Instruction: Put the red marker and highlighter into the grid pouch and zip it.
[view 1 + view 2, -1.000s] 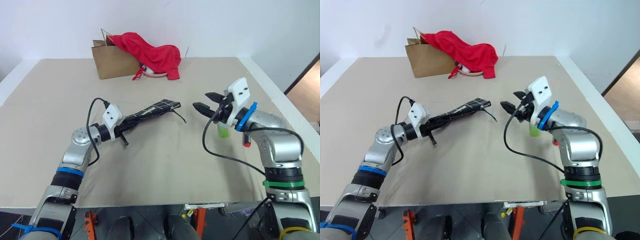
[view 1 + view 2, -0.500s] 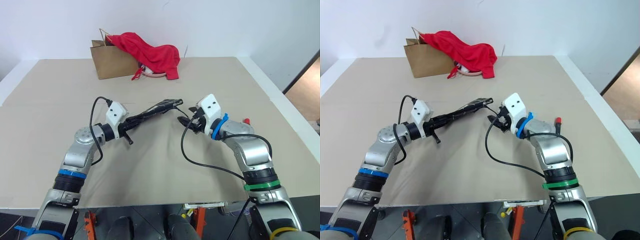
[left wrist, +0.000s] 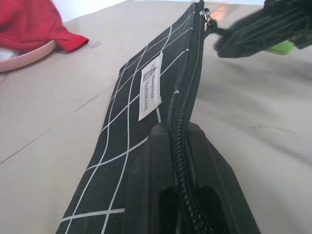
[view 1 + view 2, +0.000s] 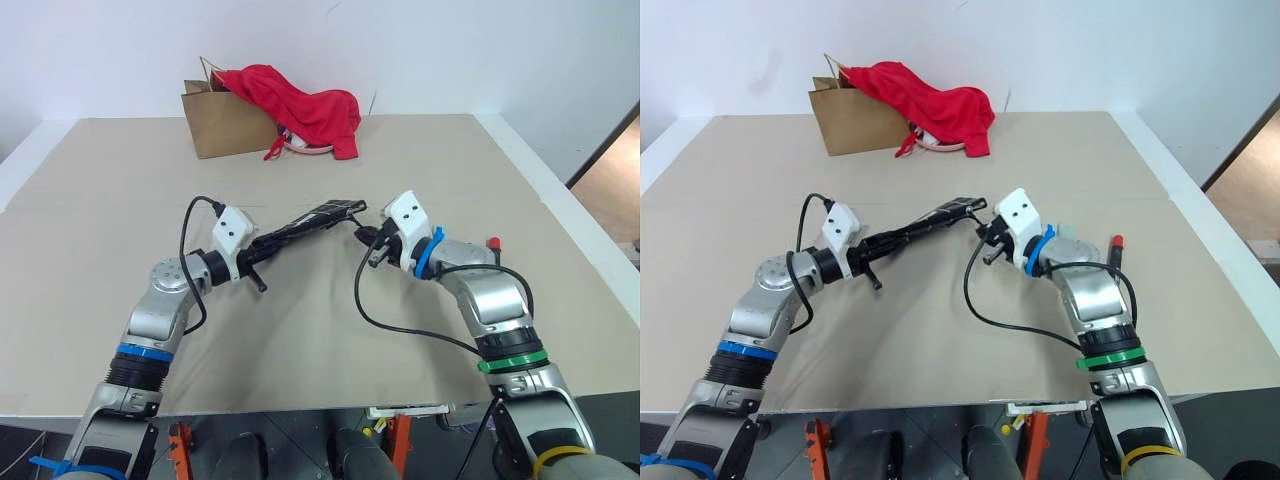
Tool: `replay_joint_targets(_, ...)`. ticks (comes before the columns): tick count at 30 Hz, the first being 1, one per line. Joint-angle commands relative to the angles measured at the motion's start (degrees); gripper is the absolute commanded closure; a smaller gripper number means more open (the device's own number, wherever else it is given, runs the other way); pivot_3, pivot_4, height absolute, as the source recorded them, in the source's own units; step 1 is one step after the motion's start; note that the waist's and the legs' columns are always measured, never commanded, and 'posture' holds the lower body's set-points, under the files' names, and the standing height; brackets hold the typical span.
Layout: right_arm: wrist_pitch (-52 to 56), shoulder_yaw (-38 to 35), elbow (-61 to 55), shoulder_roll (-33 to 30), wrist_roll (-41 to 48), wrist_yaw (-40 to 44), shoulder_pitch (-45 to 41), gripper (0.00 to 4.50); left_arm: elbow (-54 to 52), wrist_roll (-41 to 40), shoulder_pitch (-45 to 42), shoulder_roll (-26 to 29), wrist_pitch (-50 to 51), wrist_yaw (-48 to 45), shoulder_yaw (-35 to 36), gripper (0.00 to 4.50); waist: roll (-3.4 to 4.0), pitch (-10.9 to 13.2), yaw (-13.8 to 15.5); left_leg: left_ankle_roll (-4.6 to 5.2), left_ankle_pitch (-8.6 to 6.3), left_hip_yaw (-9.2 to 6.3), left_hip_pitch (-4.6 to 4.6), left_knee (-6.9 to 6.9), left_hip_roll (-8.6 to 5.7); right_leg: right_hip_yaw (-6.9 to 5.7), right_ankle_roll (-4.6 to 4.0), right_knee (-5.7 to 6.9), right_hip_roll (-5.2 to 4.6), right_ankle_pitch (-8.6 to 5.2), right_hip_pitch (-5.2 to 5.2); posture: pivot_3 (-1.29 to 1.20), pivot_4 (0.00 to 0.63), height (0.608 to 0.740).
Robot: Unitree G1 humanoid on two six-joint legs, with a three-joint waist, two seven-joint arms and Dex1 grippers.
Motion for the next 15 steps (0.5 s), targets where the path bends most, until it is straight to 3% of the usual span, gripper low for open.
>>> replay_joint_targets(1, 0.1, 1.1, -4.1, -0.7, 0.0, 1.9, 0.1, 4.46, -0.7, 0.3, -0.3, -0.4, -0.9, 1.3, 1.0, 4.5, 0.0, 0.0, 0.0, 0.0, 0.0, 0.0, 0.0, 0.0, 0.0, 0.0, 0.0, 0.0, 0.0, 0.0, 0.0, 0.0, 0.15, 0.74)
replay_joint_targets(8, -0.2, 3.8, -6.2, -1.1, -1.6, 3.5, 0.4, 4.46, 0.2, 0.8, -0.8, -1.2, -1.3, 1.4, 0.8, 4.5, 0.0, 0.0, 0.0, 0.0, 0.0, -0.01, 0.0, 0.01, 0.0, -0.02, 0.0, 0.0, 0.0, 0.0, 0.0, 0.0, 0.15, 0.74)
replay_joint_targets(15, -0.9, 9.6, -6.3, 3.4, -3.9, 3.9, -2.8, 4.46, 2.4, 1.4, -1.6, -1.5, -2.6, 0.5, 0.6, 4.5, 0.0, 0.0, -0.1, 0.0, 0.0, -0.06, 0.01, 0.01, 0.03, -0.04, -0.04, 0.02, 0.05, 0.02, -0.01, 0.0, 0.15, 0.74)
